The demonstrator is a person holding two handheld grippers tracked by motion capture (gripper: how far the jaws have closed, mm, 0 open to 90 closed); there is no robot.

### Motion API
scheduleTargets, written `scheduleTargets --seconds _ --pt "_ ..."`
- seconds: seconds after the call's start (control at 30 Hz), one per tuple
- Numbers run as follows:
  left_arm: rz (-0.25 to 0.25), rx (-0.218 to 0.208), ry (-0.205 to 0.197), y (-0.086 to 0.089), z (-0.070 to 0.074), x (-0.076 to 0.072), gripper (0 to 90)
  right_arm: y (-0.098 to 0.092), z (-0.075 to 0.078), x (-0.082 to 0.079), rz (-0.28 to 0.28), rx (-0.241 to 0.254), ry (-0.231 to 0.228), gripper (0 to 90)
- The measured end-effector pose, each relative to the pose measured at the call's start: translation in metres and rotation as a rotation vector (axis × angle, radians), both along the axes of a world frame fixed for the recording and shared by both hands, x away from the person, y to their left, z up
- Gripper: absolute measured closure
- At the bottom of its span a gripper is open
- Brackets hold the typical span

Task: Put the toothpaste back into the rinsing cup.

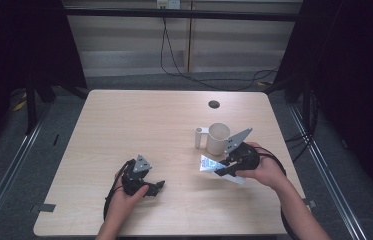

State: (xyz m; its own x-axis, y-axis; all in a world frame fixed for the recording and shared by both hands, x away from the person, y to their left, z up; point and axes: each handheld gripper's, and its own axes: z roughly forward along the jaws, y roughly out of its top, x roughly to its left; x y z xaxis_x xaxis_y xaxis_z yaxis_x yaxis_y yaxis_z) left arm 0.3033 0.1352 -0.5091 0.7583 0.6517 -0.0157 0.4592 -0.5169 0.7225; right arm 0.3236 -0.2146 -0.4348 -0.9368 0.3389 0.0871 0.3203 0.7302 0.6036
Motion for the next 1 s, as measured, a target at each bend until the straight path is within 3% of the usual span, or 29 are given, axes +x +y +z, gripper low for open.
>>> scheduleTargets --seconds 0.1,0.67,1.0 --pt "0.000 -0.001 0.001 0.000 0.000 0.000 14.7 -0.003 0.002 0.000 -0.016 0.044 0.003 69.3" --pt "0.001 0.000 0.000 0.000 0.000 0.000 14.7 0.000 0.024 -0.004 -0.053 0.189 -0.029 69.3" --pt "0.002 -0.002 0.000 0.000 0.000 0.000 14.7 -0.003 0.034 -0.001 -0.098 0.243 -0.056 69.3"
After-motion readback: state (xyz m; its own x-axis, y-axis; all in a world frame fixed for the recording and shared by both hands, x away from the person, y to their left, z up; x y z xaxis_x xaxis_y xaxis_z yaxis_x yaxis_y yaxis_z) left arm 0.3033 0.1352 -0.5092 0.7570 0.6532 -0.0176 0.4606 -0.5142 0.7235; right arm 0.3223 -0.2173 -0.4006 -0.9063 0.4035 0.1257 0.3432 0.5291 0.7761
